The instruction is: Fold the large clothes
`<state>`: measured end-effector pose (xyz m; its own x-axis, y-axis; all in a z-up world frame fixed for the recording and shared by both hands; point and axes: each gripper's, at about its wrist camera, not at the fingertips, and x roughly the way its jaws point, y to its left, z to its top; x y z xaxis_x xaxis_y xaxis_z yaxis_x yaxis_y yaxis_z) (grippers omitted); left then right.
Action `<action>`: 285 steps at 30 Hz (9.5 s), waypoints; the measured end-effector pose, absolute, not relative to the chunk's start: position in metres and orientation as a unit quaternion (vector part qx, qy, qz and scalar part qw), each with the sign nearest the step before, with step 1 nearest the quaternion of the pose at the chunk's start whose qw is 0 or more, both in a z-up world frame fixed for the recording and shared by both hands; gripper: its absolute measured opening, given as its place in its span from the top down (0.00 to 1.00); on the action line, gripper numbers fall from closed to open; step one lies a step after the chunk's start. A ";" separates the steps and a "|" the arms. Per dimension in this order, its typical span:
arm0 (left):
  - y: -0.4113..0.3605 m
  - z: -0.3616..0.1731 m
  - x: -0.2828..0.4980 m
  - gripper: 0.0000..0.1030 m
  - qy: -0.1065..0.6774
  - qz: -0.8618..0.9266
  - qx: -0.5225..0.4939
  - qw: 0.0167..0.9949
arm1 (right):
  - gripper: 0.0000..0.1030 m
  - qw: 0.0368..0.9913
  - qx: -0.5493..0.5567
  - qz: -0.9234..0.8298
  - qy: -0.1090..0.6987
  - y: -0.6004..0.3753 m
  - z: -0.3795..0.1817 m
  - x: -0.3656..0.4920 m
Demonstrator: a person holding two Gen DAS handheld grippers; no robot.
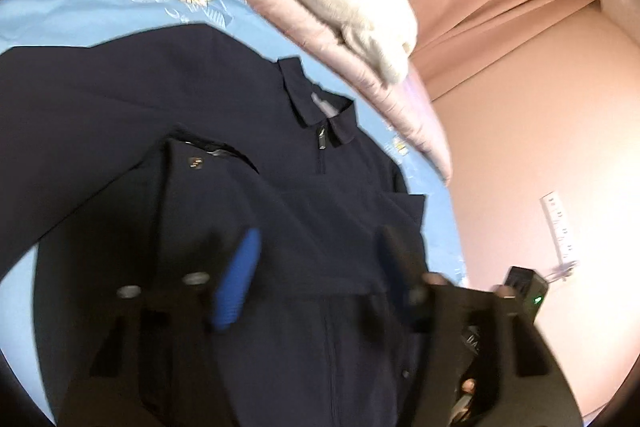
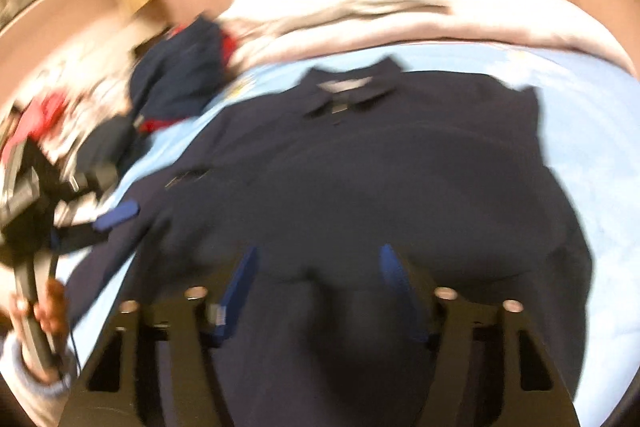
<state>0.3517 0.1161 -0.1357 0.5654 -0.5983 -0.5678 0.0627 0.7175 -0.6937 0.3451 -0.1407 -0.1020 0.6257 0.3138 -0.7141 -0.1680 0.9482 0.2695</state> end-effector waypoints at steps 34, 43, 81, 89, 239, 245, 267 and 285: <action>0.370 -0.181 0.024 0.12 0.294 0.085 -0.515 0.801 | 0.33 0.896 0.173 0.124 0.389 -0.175 -0.116 0.183; 0.398 -0.210 0.004 0.12 0.277 0.064 -0.593 0.753 | 0.33 0.905 0.160 0.145 0.366 -0.150 -0.102 0.169; 0.313 -0.023 0.147 0.92 0.264 0.108 -0.334 0.898 | 0.33 0.897 0.190 0.143 0.372 -0.153 -0.130 0.173; 0.180 0.041 0.218 0.91 0.271 0.005 -0.232 0.934 | 0.33 0.898 0.214 0.141 0.358 -0.173 -0.134 0.167; 0.220 -0.204 0.122 0.95 0.462 -0.188 -0.378 0.780 | 0.90 0.837 0.306 0.179 0.417 -0.231 -0.173 0.128; 0.209 -0.169 0.123 0.96 0.415 -0.228 -0.358 0.805 | 0.91 0.842 0.326 0.229 0.364 -0.222 -0.146 0.134; 0.193 -0.080 0.101 0.98 0.300 -0.287 -0.308 0.856 | 0.93 0.870 0.320 0.275 0.256 -0.218 -0.086 0.107; 0.193 -0.003 0.013 0.96 0.192 -0.363 -0.297 0.862 | 0.93 0.906 0.252 0.318 0.120 -0.220 -0.017 0.029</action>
